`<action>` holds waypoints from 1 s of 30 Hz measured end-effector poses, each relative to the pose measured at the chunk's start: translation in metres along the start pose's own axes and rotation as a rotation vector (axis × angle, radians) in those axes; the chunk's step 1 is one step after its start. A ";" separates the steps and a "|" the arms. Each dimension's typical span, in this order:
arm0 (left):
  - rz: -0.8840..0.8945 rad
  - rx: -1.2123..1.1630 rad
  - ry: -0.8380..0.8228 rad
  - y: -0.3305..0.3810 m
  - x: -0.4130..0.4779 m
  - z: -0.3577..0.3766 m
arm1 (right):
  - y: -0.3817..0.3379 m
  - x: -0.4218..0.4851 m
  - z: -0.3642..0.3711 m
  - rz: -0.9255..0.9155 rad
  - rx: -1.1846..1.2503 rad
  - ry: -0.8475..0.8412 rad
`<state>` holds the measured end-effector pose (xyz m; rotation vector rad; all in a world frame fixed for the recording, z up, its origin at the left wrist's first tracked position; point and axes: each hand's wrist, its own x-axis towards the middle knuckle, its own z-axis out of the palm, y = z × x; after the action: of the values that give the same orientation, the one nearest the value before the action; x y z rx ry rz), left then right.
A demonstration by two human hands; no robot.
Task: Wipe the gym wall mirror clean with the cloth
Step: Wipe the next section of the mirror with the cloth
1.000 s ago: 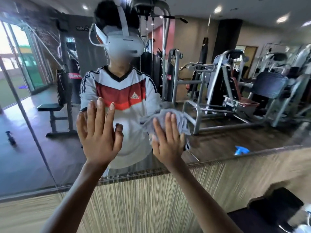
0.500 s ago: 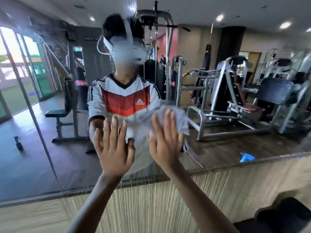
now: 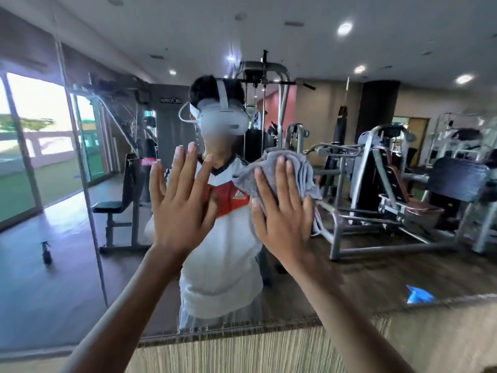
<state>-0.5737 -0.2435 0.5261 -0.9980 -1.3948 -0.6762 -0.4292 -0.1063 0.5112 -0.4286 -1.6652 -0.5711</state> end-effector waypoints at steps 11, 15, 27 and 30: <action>0.010 0.079 0.001 -0.003 0.008 -0.003 | 0.068 0.027 -0.009 0.072 -0.008 0.007; -0.055 0.072 -0.032 -0.009 0.051 -0.013 | 0.031 0.118 -0.015 0.011 -0.013 0.011; 0.118 0.186 -0.031 -0.055 0.145 -0.026 | 0.093 0.156 -0.022 -0.161 -0.029 0.029; 0.101 0.168 -0.024 -0.057 0.188 -0.029 | 0.063 0.234 -0.024 -0.031 -0.007 0.081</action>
<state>-0.5900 -0.2639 0.7232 -0.9389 -1.3877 -0.4660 -0.4134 -0.0779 0.7531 -0.3806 -1.5947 -0.6093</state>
